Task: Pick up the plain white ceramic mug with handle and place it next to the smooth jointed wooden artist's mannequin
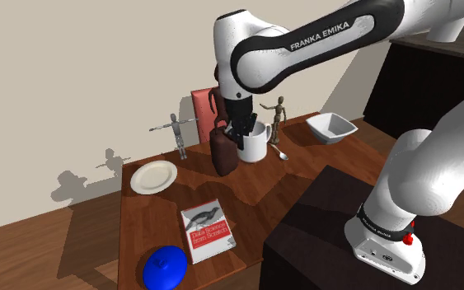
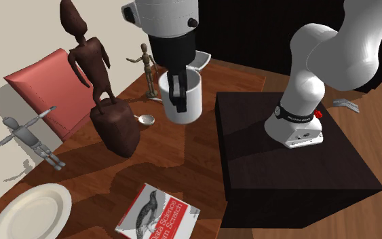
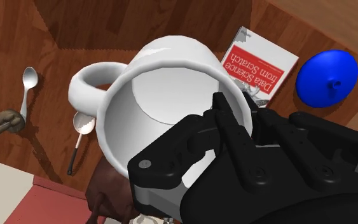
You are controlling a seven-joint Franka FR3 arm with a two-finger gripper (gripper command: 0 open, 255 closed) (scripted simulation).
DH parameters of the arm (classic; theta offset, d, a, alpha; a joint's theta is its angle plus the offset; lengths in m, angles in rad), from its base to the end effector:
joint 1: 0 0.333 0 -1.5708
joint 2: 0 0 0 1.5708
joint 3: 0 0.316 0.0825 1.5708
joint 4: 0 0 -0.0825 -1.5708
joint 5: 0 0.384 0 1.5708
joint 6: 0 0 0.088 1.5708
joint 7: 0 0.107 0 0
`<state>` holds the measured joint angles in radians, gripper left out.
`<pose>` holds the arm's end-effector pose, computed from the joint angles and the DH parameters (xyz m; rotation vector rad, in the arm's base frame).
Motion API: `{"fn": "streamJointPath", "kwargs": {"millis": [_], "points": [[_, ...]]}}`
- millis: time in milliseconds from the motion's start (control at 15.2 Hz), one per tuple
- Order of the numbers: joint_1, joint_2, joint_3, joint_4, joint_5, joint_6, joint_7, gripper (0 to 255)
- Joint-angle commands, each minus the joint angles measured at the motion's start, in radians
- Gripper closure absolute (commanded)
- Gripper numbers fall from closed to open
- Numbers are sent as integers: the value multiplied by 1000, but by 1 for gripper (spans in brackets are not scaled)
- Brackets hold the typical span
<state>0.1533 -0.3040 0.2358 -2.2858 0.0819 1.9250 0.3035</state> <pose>0.4145 0.1811 0.4655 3.1237 0.0657 -0.0967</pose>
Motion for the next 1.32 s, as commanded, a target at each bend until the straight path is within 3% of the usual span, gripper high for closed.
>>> {"fn": "streamJointPath", "kwargs": {"millis": [0, 660, 1254], "points": [[1, -7, -1, 22, 0, -29, 1, 255], [-96, -21, -151, 9, -63, -35, -216, 255], [-192, 54, -294, 81, -121, -29, -426, 255]]}}
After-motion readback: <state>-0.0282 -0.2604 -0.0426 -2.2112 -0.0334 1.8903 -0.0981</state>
